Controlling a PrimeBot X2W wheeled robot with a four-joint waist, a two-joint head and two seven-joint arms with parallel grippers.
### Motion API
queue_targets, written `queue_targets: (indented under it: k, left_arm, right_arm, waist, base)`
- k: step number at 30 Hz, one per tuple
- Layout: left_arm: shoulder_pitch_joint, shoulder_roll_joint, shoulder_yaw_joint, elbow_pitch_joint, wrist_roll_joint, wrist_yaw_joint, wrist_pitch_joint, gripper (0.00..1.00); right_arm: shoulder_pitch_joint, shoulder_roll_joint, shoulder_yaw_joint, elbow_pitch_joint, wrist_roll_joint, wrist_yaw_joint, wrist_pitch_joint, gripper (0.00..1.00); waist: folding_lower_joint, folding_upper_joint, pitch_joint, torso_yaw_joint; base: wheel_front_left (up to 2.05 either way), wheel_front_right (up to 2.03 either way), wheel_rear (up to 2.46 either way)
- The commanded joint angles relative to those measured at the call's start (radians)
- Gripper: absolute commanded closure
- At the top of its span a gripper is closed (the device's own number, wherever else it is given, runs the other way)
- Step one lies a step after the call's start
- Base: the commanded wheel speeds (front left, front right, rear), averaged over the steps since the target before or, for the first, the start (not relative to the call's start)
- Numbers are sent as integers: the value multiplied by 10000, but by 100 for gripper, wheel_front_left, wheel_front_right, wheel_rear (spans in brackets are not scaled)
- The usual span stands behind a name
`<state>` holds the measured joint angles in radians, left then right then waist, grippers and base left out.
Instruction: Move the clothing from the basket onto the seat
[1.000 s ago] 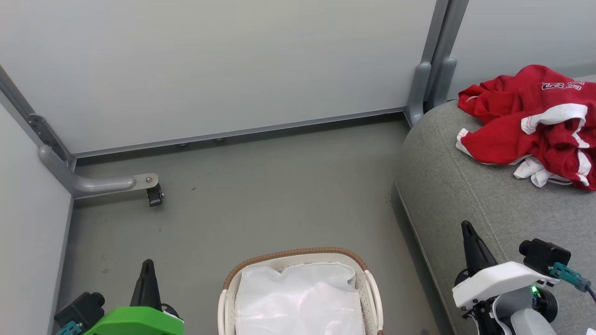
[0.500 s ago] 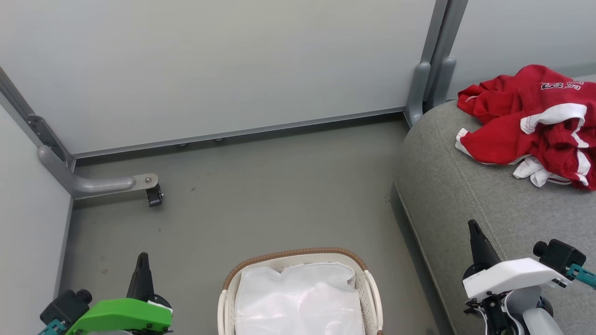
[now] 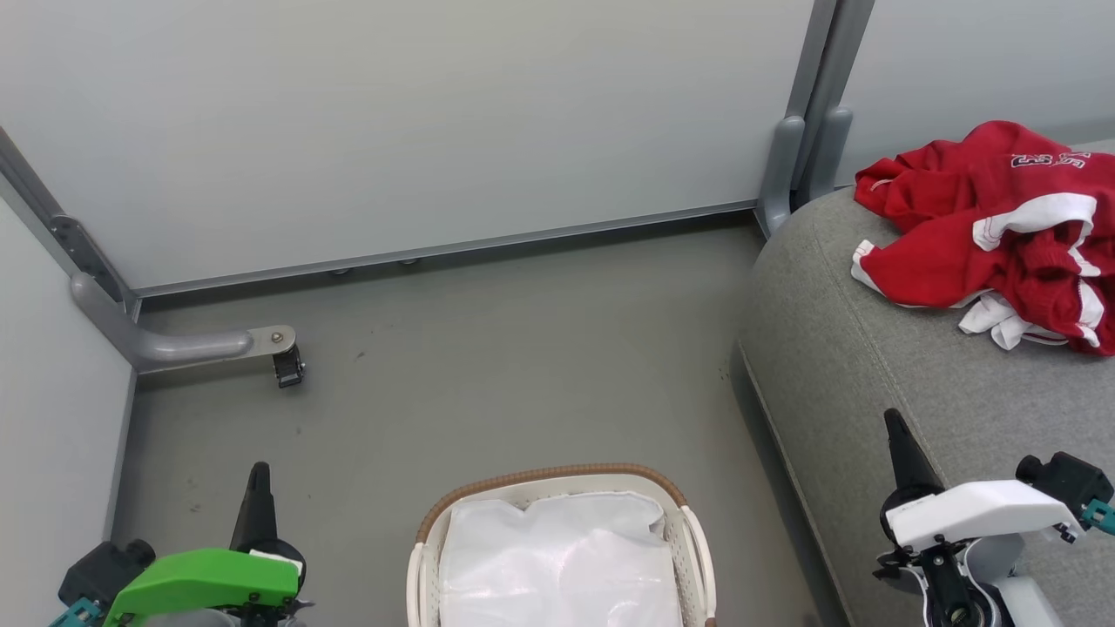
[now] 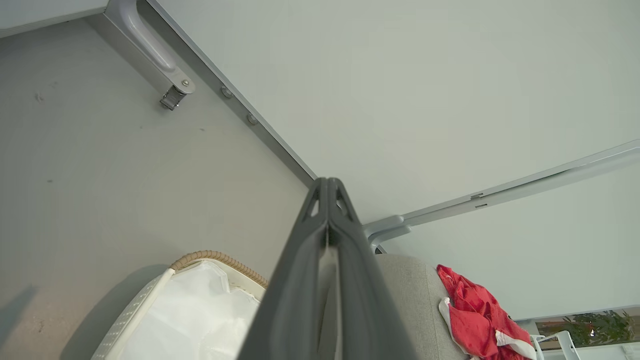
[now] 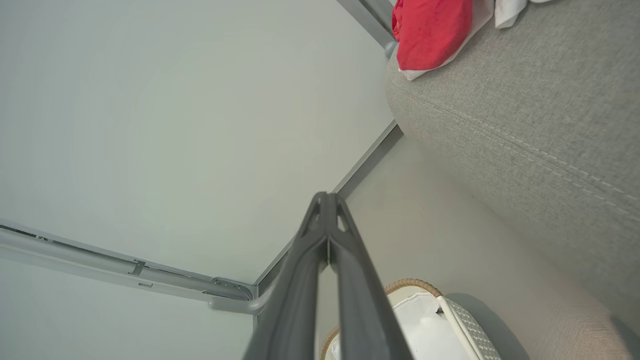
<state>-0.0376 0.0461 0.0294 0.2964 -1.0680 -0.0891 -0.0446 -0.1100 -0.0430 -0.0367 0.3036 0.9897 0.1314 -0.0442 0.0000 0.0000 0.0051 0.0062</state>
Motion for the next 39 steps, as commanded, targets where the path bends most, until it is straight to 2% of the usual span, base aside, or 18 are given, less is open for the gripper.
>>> queue_targets:
  k: [1, 39]
  left_arm:
    - [-311, 41, 69, -143, -290, -90, 64, 100]
    - [-607, 57, 566, -385, -3487, -306, 1021, 100]
  right_arm:
    - [-56, -59, -66, -146, 299, -5, 66, 100]
    - [-6, -83, -516, -441, 3965, -9, 1013, 100]
  waist:
    - [0, 0, -1, -1]
    - [0, 0, -11, -34]
  base:
    - [0, 0, 0]
    - [0, 0, 0]
